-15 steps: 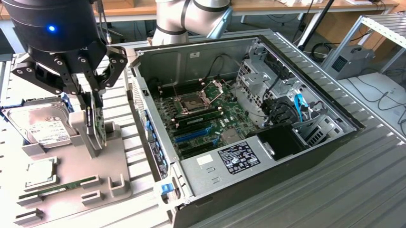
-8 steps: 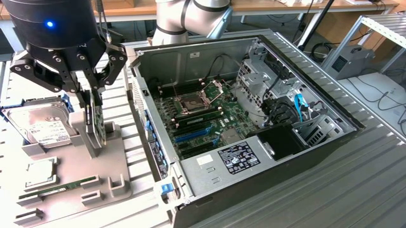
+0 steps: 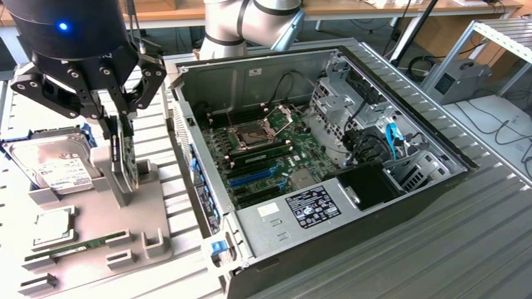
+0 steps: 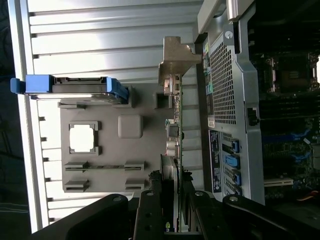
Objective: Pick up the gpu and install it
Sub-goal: 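Pick up the gpu and move the gpu toward the slot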
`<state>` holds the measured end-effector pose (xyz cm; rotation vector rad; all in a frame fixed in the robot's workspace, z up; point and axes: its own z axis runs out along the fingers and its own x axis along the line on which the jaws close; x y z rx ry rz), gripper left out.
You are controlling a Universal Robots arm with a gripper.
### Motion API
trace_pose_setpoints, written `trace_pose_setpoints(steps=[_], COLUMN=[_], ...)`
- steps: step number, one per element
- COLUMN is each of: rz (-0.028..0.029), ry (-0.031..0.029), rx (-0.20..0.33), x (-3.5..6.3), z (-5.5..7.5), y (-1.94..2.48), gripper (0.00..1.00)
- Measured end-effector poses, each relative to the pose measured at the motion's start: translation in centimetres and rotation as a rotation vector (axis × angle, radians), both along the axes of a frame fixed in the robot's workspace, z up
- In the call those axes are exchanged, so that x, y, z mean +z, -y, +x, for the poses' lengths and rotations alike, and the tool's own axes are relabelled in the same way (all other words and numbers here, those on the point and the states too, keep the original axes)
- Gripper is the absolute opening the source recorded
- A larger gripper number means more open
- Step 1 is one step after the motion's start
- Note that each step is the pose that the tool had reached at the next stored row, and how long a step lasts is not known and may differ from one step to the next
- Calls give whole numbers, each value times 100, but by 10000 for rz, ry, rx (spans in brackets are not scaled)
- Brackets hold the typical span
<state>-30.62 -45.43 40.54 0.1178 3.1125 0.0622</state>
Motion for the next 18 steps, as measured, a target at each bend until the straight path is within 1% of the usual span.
trace_pose_setpoints(steps=[18], rz=[0], ry=[0], rx=[0], x=[120], z=[0], y=[0], gripper=[26])
